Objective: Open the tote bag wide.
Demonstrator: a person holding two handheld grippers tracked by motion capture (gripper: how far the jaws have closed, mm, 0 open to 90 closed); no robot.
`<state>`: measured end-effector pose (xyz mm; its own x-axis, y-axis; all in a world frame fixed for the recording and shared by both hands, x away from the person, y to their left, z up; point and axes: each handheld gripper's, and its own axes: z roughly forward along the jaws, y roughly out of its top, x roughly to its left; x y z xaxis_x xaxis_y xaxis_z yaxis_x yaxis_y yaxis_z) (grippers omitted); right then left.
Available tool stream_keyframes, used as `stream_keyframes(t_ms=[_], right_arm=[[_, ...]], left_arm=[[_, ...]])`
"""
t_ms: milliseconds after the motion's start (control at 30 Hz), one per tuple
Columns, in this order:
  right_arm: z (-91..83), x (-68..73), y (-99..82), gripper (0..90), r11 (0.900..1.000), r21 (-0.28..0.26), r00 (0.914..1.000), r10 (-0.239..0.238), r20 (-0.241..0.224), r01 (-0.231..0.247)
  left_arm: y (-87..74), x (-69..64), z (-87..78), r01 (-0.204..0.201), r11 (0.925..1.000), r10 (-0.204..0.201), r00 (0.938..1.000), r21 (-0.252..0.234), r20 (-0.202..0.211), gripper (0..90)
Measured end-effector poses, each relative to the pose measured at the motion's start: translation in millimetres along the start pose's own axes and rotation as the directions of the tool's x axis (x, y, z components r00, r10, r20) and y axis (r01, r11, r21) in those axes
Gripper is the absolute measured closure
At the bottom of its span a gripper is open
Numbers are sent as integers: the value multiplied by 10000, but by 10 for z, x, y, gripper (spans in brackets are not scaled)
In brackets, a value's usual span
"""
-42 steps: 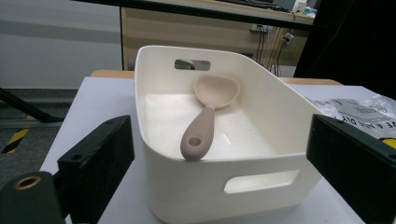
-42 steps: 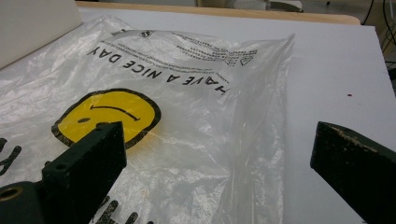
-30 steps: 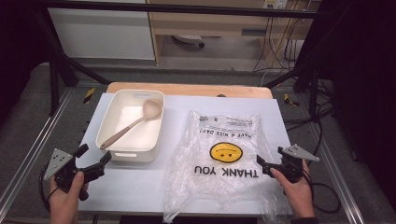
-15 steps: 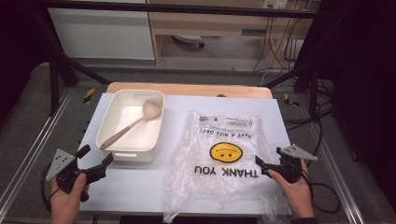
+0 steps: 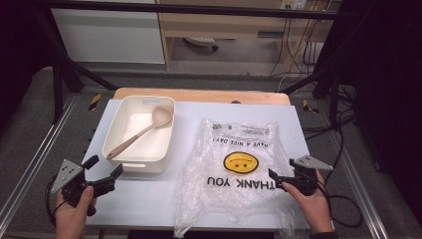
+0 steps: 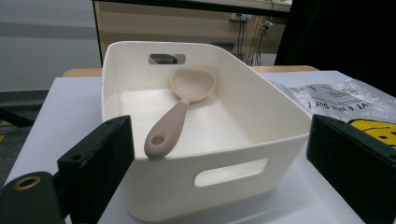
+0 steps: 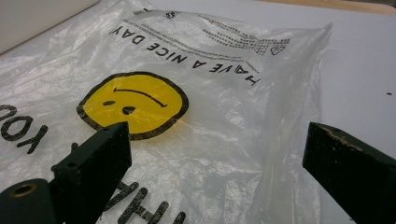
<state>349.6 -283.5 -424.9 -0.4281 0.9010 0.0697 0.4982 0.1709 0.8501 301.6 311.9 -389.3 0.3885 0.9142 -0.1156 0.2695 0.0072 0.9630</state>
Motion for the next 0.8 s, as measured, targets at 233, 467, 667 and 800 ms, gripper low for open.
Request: stream_keyframes(t_ms=[233, 467, 667, 800], right_arm=[[14, 33, 16, 133, 9999, 72, 9999, -106, -53, 106], [9, -20, 18, 228, 10000, 58, 9992, -4, 407, 1], [30, -55, 27, 297, 10000, 85, 9983, 3, 584, -8], [61, -82, 32, 364, 9997, 240, 9976, -55, 684, 39]], left_arm=[[9, -12, 10, 29, 10000, -30, 9999, 79, 126, 70], [24, -55, 35, 27, 9999, -29, 9999, 104, 125, 74], [18, -62, 43, -71, 10000, 71, 10000, 49, 36, 74], [14, -64, 49, -58, 10000, 58, 10000, 64, 34, 74]])
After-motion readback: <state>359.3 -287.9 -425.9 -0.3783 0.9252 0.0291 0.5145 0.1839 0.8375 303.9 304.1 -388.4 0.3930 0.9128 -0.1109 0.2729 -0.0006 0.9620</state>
